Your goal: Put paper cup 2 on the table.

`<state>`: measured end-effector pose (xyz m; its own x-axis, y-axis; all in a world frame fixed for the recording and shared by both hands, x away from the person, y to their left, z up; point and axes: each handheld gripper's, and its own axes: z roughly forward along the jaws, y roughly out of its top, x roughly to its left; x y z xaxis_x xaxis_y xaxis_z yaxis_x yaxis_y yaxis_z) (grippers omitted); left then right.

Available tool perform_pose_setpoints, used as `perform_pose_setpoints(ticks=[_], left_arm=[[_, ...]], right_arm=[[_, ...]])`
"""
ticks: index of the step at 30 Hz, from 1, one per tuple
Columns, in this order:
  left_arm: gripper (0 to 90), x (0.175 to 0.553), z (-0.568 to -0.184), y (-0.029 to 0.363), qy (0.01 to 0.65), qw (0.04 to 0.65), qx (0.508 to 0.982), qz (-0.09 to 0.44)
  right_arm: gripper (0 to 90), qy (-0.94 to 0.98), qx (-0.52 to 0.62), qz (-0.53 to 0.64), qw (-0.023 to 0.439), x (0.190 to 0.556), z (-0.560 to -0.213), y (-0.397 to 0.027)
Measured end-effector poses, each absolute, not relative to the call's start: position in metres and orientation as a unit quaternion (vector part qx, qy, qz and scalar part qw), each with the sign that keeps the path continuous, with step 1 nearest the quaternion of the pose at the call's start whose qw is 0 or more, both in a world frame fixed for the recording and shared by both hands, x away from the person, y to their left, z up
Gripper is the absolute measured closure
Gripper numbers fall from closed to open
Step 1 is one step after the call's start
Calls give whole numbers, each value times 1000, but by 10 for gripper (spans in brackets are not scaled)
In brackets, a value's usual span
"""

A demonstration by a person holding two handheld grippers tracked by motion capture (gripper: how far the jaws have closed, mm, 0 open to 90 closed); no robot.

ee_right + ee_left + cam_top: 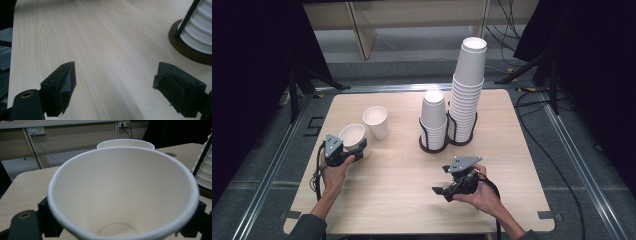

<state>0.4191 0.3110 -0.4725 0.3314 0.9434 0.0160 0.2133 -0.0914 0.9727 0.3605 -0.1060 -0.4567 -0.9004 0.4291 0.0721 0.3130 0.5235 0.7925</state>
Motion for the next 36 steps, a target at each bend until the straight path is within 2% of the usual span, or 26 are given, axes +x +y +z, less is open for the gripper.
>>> perform_pose_setpoints(ticks=[12,36], left_arm=[[151,435,-477,318,460,495,636,374],[116,447,-491,311,460,479,657,358]], right_arm=[[177,871,209,439,69,361,-458,-105],[177,870,212,440,66,360,-458,-105]])
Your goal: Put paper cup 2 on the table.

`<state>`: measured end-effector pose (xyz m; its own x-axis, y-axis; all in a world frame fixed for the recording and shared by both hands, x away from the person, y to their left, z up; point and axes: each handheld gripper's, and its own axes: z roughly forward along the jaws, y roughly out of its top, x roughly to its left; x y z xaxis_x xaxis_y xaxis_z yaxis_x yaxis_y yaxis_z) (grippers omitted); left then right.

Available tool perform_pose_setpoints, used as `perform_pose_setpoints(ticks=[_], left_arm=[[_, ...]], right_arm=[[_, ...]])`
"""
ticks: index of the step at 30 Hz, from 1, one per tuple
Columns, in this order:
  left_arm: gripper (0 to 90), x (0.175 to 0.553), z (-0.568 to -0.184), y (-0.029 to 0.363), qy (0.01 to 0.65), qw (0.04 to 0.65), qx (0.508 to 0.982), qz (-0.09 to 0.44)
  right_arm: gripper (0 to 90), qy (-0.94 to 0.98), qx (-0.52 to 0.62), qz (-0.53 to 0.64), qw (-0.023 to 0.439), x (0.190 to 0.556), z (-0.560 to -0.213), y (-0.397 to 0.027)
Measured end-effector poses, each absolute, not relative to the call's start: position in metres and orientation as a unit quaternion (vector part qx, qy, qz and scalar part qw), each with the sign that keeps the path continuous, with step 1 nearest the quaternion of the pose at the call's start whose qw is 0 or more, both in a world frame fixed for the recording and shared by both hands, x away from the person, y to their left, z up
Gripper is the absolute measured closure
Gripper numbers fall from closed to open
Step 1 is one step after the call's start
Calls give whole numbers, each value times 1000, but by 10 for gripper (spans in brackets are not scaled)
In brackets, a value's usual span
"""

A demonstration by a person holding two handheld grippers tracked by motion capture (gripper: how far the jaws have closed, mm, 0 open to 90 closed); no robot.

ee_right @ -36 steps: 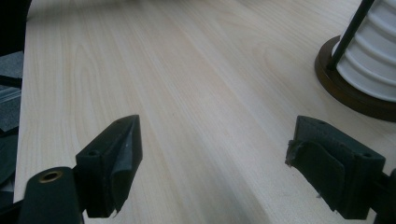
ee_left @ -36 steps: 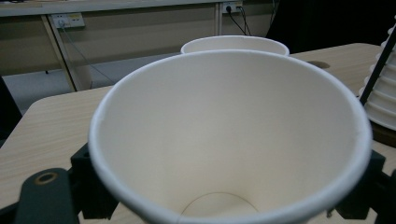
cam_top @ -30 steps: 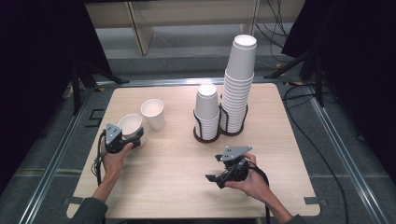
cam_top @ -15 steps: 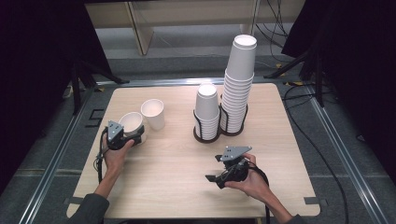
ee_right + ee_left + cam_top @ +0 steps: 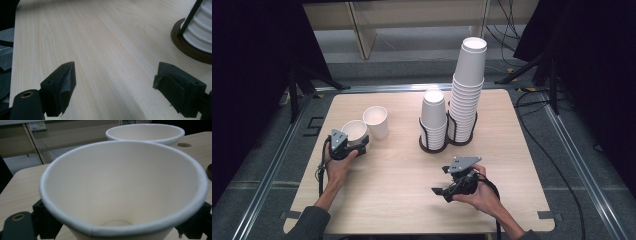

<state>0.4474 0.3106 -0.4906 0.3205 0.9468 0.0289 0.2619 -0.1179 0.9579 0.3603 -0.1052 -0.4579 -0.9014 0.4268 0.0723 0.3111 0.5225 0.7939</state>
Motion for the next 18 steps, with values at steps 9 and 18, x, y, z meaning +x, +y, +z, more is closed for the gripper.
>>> perform_pose_setpoints(ticks=[9,18], left_arm=[[139,443,-496,311,472,463,669,341],[141,431,-490,315,483,448,672,340]], right_arm=[[176,869,214,441,61,361,-458,-106],[176,868,217,442,62,361,-458,-107]])
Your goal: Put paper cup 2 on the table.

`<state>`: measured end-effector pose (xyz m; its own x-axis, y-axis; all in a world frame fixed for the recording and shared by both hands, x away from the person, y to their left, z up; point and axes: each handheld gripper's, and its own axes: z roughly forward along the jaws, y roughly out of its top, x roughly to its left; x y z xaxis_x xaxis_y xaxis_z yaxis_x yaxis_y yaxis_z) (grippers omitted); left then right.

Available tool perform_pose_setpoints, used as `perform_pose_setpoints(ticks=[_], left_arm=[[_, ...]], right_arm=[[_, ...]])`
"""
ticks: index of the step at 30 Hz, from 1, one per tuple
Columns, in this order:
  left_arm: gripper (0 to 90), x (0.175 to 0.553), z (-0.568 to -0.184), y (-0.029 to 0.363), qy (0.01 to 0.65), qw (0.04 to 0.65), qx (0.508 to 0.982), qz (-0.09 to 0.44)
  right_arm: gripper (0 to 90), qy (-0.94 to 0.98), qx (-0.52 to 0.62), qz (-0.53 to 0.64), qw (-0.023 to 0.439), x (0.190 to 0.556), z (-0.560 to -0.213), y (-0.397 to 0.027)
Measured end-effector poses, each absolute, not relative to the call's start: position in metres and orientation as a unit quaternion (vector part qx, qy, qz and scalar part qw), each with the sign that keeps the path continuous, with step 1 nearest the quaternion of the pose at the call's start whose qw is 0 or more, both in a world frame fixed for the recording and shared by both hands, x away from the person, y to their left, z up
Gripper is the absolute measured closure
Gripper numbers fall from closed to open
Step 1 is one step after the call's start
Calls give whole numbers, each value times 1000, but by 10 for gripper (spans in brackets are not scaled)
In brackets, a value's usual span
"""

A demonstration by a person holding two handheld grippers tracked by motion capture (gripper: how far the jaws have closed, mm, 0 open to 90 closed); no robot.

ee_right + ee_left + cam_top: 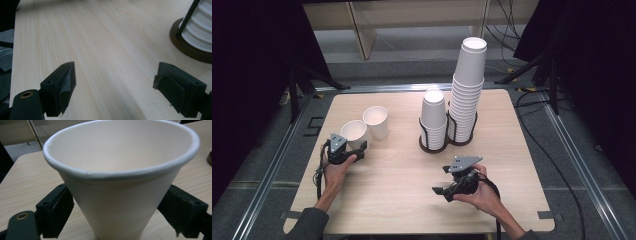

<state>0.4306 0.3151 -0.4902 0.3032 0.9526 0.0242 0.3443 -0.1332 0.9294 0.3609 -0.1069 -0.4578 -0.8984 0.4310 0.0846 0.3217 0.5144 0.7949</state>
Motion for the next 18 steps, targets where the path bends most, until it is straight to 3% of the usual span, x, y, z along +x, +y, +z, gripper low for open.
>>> perform_pose_setpoints(ticks=[13,18], left_arm=[[142,410,-488,314,500,427,682,320],[142,400,-485,313,510,444,672,302]], right_arm=[[175,868,216,443,64,362,-457,-109],[175,864,223,448,60,364,-458,-110]])
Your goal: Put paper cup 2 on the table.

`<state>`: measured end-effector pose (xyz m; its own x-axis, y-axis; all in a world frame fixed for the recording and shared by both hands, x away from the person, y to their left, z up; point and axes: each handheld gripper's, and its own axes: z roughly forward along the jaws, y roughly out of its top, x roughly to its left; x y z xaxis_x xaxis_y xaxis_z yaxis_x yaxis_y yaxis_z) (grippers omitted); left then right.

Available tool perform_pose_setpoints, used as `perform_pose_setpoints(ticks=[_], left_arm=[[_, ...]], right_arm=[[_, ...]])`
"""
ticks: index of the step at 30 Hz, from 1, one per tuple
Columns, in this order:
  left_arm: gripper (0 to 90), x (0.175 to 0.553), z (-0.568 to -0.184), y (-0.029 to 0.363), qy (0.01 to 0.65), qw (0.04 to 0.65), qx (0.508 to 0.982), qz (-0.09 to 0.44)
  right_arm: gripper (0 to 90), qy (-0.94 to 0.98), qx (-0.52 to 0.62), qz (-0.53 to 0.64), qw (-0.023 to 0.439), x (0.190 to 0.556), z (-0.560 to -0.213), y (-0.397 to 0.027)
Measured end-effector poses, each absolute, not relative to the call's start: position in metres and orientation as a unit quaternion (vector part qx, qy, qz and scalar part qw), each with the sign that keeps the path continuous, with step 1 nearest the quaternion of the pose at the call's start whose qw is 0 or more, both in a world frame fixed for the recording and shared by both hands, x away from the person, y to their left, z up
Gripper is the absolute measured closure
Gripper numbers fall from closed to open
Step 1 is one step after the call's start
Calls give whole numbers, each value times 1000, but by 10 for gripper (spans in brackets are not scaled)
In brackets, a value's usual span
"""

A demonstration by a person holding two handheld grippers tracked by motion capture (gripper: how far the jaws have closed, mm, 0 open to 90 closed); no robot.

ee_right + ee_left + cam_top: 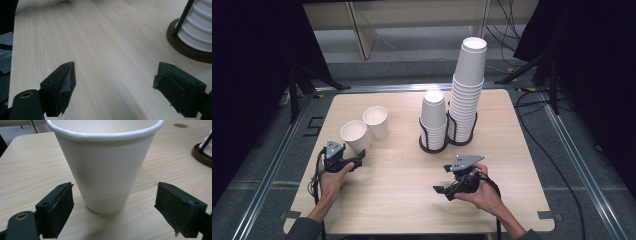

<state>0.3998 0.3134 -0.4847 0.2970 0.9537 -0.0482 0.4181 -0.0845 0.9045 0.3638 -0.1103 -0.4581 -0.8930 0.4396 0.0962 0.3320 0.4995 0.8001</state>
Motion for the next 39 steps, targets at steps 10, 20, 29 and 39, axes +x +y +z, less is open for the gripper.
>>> perform_pose_setpoints(ticks=[10,20,29,39], left_arm=[[142,375,-477,303,497,455,681,287],[142,346,-472,287,476,481,693,249],[142,327,-470,268,443,490,712,238],[142,309,-471,250,412,495,732,220]], right_arm=[[175,862,225,449,65,368,-460,-113],[174,862,231,446,68,366,-460,-114],[174,856,241,452,64,362,-460,-118],[174,857,240,451,60,362,-461,-114]])
